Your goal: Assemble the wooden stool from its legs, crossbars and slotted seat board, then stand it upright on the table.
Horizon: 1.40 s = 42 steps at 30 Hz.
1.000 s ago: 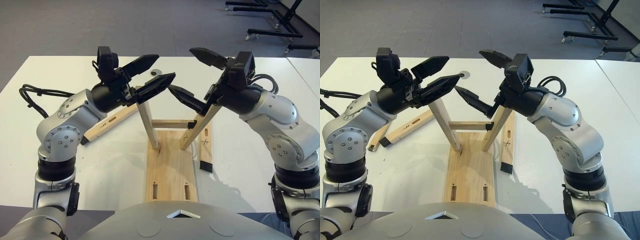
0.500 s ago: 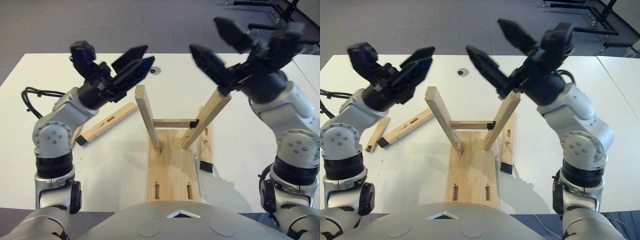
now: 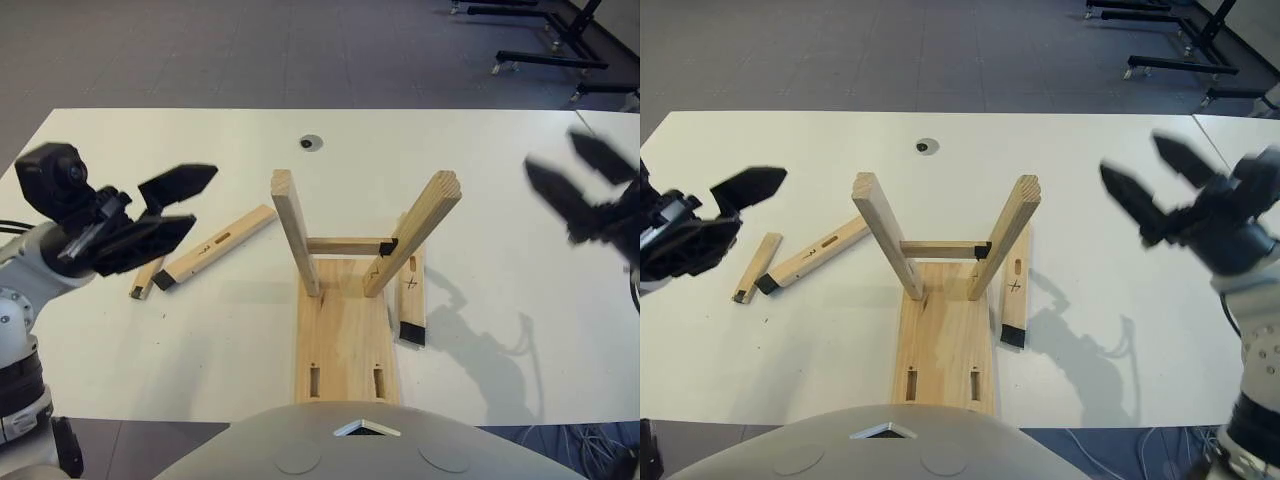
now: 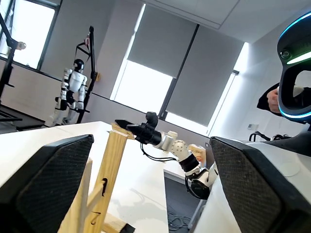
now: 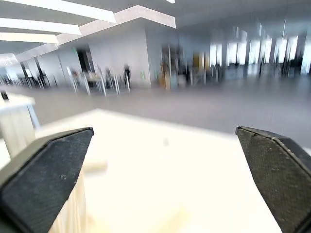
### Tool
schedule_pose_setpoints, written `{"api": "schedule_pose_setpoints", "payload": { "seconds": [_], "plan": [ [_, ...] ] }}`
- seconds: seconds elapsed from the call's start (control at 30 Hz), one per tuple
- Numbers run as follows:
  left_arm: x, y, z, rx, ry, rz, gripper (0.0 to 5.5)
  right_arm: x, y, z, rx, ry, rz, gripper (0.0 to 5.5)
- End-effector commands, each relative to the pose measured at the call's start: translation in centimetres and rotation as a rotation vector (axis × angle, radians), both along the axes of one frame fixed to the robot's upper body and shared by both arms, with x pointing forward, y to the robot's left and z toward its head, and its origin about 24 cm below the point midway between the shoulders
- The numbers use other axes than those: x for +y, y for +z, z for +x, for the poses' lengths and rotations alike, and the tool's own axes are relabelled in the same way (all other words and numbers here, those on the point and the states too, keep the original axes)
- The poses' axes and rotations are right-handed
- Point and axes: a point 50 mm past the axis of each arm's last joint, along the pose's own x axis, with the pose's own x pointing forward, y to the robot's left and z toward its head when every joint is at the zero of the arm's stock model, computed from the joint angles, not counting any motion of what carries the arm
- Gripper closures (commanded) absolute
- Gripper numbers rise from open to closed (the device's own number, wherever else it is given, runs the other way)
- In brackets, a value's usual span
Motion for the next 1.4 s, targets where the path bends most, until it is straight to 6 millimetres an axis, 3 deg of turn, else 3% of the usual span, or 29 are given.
{"api": "schedule_pose_setpoints", "payload": {
  "seconds": [0.03,0.13,0.27,0.37,0.5,0.7,0.8,1.07,1.3,1.4],
  "plan": [
    [-2.3,-0.8,0.0,0.089,-0.123,-0.075,1.11,3.0,-2.1,-0.5,0.140,0.266,-0.111,0.10],
    [-4.3,-1.8,0.1,0.205,-0.242,-0.109,1.11,5.5,-3.2,0.1,0.211,0.472,-0.071,0.10],
    [-5.8,-2.8,0.1,0.309,-0.327,-0.067,1.11,8.0,-2.8,1.0,0.221,0.639,-0.075,0.10],
    [-6.7,-3.2,0.1,0.366,-0.368,-0.056,1.11,8.6,-2.4,0.9,0.265,0.733,-0.021,0.10],
    [-7.5,-3.6,0.0,0.380,-0.377,-0.047,1.11,8.6,-3.6,0.4,0.407,0.829,-0.057,0.10],
    [-7.6,-4.1,0.5,0.378,-0.334,-0.026,1.11,8.8,-3.7,1.5,0.384,0.831,-0.053,0.10],
    [-7.8,-4.4,1.9,0.326,-0.234,0.045,1.11,9.7,-3.9,2.6,0.377,0.835,-0.058,0.10],
    [-7.5,-5.1,3.8,0.254,-0.169,0.149,1.11,10.6,-4.5,3.8,0.372,0.849,-0.039,0.10],
    [-6.4,-5.5,8.1,0.165,0.015,0.198,1.11,11.0,-5.3,6.3,0.303,0.763,-0.033,0.10],
    [-6.5,-4.9,8.8,0.130,0.018,0.193,1.11,11.2,-5.6,6.7,0.298,0.751,-0.026,0.10]
  ]
}}
